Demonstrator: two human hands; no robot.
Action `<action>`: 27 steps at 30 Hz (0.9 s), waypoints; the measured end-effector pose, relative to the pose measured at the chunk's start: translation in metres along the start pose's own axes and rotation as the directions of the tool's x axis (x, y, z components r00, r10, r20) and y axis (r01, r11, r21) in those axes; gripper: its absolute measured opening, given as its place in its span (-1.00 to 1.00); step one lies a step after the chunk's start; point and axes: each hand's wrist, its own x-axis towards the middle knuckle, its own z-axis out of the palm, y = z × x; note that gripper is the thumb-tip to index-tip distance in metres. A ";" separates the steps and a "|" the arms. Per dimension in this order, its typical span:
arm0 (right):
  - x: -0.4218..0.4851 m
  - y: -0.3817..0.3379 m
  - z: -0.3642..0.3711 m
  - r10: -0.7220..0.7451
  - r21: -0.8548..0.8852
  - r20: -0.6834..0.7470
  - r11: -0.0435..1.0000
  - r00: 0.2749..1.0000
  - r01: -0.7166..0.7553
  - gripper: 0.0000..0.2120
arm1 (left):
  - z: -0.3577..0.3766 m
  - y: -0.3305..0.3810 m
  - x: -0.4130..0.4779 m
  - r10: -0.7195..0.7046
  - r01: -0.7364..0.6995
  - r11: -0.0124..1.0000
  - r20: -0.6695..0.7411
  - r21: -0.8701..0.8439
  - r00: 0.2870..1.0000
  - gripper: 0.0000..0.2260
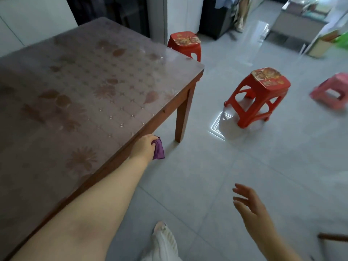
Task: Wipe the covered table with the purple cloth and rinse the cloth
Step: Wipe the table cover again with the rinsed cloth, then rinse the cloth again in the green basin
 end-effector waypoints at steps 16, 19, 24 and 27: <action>-0.105 0.058 -0.141 0.373 0.839 -0.172 0.540 0.912 -0.063 -0.71 | 0.161 0.278 -0.231 0.647 -0.369 0.725 0.391 -0.581 0.655 -0.75; -0.138 0.070 -0.165 0.455 0.938 -0.270 0.322 0.849 0.126 -0.65 | 0.179 0.308 -0.269 0.721 -0.394 0.682 0.476 -0.617 0.503 -0.73; -0.208 0.092 -0.187 0.594 0.884 -0.417 0.091 0.688 0.458 -0.60 | 0.213 0.340 -0.335 0.815 -0.488 0.554 0.560 -0.674 0.150 -0.69; -0.261 0.108 -0.192 0.650 0.799 -0.480 0.048 0.589 0.599 -0.61 | 0.224 0.348 -0.391 0.783 -0.411 0.553 0.620 -0.725 -0.042 -0.66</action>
